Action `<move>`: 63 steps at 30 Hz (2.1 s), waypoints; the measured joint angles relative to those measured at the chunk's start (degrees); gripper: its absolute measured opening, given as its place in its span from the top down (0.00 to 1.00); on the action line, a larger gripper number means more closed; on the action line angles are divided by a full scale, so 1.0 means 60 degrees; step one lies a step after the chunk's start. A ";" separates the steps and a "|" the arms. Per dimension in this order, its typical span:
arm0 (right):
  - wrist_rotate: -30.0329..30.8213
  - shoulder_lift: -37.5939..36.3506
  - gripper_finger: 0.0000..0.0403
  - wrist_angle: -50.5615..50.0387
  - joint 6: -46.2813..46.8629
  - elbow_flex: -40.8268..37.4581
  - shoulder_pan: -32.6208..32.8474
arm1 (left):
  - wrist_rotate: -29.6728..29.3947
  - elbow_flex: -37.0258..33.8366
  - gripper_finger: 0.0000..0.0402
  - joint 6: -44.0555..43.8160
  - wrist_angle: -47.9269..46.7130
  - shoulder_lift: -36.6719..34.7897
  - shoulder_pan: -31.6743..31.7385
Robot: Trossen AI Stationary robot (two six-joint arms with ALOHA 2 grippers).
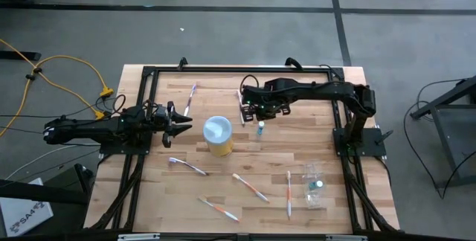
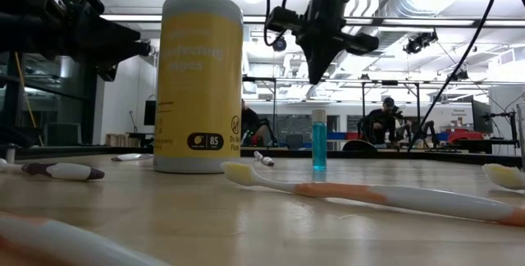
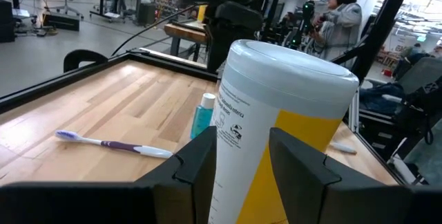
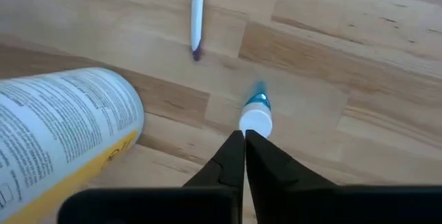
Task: Pick & Place toothbrushing station
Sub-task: Put the blue mouthwash in the middle section of the transparent organizer
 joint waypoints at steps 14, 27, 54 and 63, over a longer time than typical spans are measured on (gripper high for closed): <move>0.0079 0.0004 0.73 0.0026 0.0458 0.0000 0.0064 | 0.0125 -0.0004 0.68 0.0002 -0.0004 0.0000 0.0000; 0.0794 0.0004 0.64 -0.0084 0.1245 0.0000 0.0287 | 0.0209 0.0000 0.68 0.0004 -0.0004 0.0000 0.0000; 0.2689 0.0985 0.64 -0.0348 0.1085 0.0004 0.1094 | 0.0558 0.0000 0.68 -0.0357 0.0029 0.0022 0.0000; 0.2658 0.1177 0.63 -0.0270 0.1088 -0.0018 0.1107 | 0.0645 0.0000 0.68 -0.0357 0.0058 0.0025 0.0000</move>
